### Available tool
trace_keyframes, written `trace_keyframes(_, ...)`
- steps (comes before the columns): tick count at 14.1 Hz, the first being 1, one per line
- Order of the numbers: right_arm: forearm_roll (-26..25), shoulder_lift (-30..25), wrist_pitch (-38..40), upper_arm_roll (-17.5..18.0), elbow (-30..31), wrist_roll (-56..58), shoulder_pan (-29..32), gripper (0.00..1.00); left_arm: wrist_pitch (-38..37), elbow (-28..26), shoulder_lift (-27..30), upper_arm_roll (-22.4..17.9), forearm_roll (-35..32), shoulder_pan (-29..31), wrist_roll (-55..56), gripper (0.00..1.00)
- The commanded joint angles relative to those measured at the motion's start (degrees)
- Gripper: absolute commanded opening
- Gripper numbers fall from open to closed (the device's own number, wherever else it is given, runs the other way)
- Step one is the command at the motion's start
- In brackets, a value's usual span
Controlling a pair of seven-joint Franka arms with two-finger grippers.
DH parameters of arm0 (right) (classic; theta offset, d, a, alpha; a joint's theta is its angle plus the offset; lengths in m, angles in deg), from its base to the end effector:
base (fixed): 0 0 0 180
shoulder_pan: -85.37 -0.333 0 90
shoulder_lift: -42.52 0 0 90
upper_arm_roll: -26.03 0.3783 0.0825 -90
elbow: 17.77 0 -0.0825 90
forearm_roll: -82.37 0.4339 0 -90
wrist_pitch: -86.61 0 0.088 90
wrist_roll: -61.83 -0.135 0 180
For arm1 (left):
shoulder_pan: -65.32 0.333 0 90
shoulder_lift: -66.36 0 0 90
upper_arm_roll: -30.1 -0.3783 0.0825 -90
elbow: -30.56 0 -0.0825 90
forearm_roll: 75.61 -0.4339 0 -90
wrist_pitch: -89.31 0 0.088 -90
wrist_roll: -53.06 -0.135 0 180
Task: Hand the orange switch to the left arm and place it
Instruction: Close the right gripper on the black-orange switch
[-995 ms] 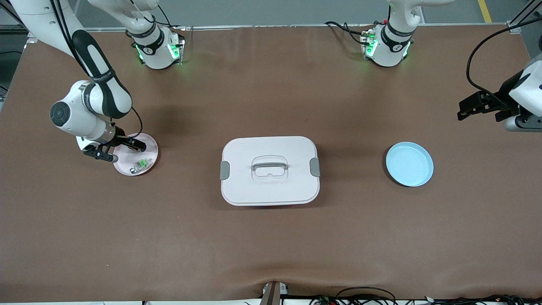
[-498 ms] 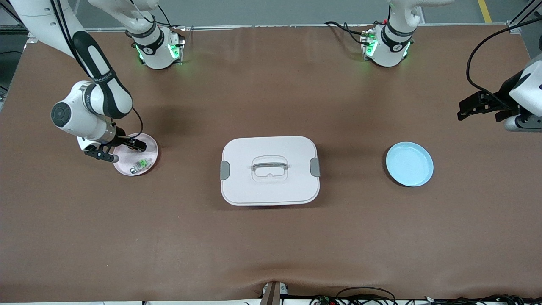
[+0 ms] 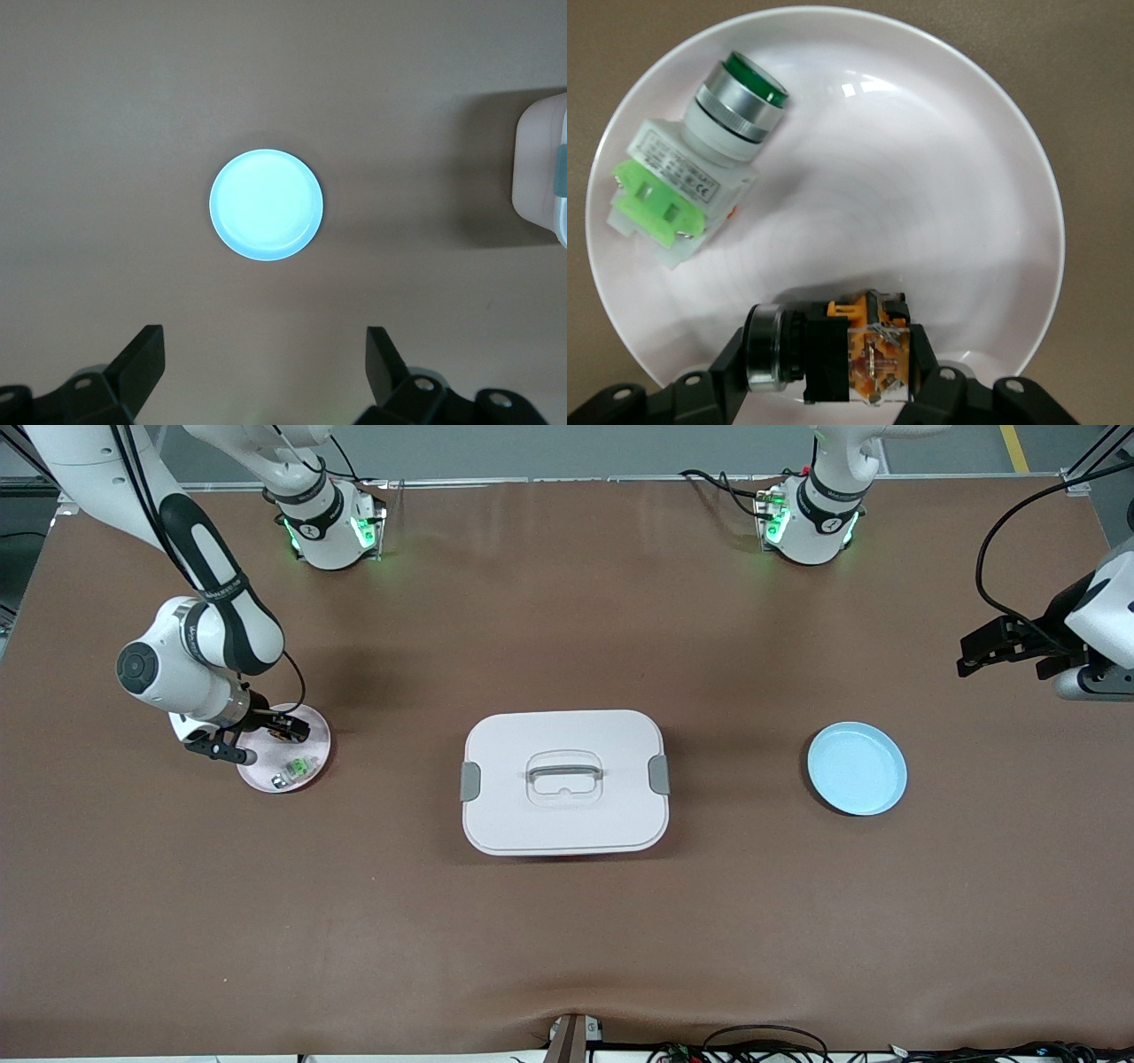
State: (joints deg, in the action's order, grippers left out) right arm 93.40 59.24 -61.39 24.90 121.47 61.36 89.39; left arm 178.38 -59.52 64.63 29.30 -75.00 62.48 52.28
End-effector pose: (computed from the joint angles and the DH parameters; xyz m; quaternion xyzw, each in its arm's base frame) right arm 0.5062 -0.0468 0.1630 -0.9878 0.1332 0.0671 0.0451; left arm 0.6112 -0.0234 0.6383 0.9994 -0.0246 -0.0240 0.0048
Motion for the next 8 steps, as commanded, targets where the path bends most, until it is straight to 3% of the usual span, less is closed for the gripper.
trace_keyframes(1,0.84,-0.29,0.95,0.16,-0.11,-0.23,0.11,0.0,-1.0,0.96,-0.38,0.27,-1.14,0.2,-0.19,1.0)
trace_keyframes(3,2.06,-0.9,5.84,0.16,-1.94,-0.31,0.28,0.0,-1.0,0.87,-0.38,0.19,-1.14,0.2,-0.27,1.0)
trace_keyframes(6,8.38,-2.31,16.75,-0.1,-6.95,-0.49,0.2,0.0,-0.91,0.96,-0.55,0.18,-1.05,0.29,-0.27,1.0)
trace_keyframes(8,9.1,-3.18,21.41,-0.1,-9.41,-4.16,0.28,0.0,-0.91,0.96,-0.55,0.18,-1.13,0.2,-0.27,1.0)
